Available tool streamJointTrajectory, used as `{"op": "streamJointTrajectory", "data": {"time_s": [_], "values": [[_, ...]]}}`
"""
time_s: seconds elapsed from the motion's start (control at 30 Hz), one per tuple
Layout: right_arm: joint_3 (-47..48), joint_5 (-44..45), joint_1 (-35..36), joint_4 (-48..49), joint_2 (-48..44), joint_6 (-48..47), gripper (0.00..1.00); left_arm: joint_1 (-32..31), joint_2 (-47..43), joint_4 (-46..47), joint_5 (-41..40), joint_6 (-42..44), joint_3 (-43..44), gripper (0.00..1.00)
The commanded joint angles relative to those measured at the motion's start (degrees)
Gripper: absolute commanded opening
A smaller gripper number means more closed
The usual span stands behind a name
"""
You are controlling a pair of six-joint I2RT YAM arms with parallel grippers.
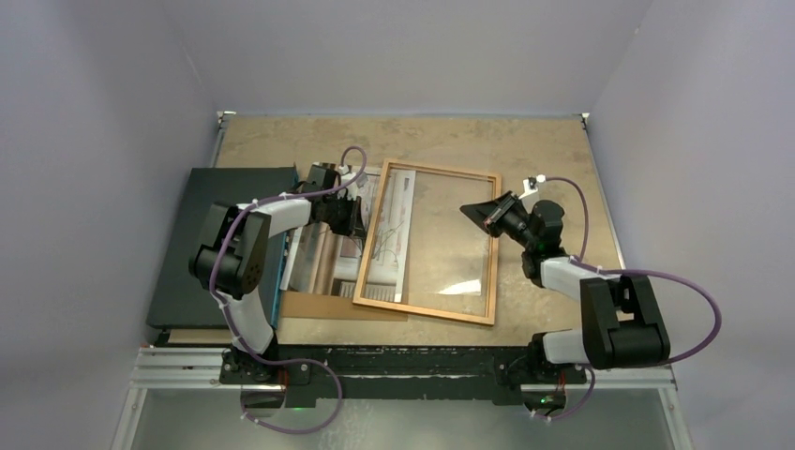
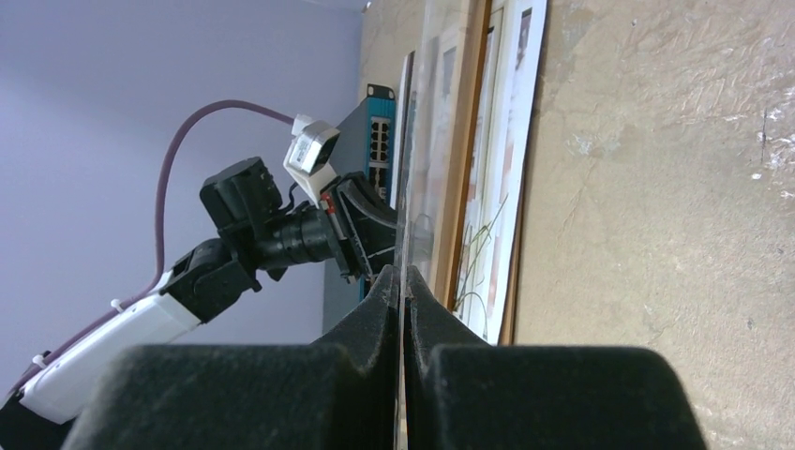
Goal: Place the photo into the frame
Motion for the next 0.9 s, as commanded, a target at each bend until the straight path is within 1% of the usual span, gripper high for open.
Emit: {"op": "streamJointTrajectory", "data": {"time_s": [0.0,0.17,0.53,0.7,0.87], "values": [[0.3,0.5,1.2,3.5,1.4,0.1,0.00,-0.4,-0.6,-1.0,1.2,-0.7,-1.3,0.00],[0.5,1.5,1.2,1.7,1.7,-1.6,0.00,-0.4,-0.4,-1.2,1.2,-0.7,-1.0,0.00],[1.2,3.9,1.2,-9.2,-0.3,-7.5,0.00,-0.4,-0.7,-1.3,0.5,-0.5,-0.9,0.00],[1.0,5.0,1.1,-11.5,-0.5,-8.7,0.00,-0.4,-0.7,-1.3,0.4,-0.6,-0.9,0.00],[1.6,5.1,1.1,-11.8,0.4,-9.5,0.00,-0.4,-0.7,-1.4,0.3,-0.7,-1.0,0.00]]}}
